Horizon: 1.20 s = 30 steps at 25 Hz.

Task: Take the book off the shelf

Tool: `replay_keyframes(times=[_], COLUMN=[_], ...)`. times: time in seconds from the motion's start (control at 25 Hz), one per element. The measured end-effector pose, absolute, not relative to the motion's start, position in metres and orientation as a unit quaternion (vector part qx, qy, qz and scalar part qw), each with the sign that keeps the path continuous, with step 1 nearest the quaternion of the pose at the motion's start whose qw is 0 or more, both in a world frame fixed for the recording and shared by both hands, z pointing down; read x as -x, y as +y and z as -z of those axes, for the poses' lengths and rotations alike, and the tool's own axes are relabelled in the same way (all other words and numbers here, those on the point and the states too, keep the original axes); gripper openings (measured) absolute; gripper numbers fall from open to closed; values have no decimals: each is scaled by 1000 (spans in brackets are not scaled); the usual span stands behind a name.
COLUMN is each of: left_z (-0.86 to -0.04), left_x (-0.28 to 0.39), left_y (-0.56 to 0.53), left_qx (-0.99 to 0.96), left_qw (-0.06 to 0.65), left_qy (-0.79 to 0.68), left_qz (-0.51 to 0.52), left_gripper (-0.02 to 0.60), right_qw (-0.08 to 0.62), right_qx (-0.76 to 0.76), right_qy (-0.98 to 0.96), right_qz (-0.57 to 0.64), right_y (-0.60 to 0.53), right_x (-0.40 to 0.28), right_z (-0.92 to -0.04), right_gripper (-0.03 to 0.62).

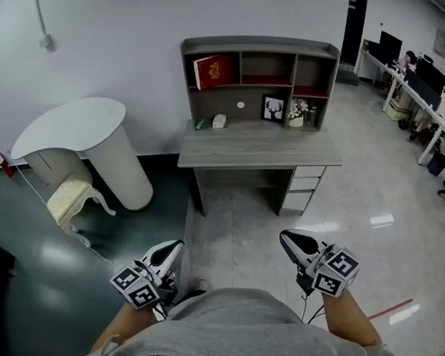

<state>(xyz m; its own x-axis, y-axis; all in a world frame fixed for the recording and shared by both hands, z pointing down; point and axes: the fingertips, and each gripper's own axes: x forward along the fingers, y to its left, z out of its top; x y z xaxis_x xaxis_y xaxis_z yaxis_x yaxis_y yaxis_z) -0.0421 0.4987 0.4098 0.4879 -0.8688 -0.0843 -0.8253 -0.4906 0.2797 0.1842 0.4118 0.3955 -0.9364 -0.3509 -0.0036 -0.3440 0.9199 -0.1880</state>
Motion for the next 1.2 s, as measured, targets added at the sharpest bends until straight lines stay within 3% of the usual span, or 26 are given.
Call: replay_keyframes(times=[0.52,1.2], left_z=[-426,-407], left_x=[100,325], left_y=[396,171], left_qx=[-868,-879], left_qw=[117,125], left_qy=[-468,-441], left_qz=[113,127], left_gripper=[9,9], right_qw=[4,5], right_qx=[194,227], right_qy=[977,971], right_qz=[87,81], right_y=[323,100], right_x=[-123,93], right_z=[-405,-371], right_gripper=[2,17])
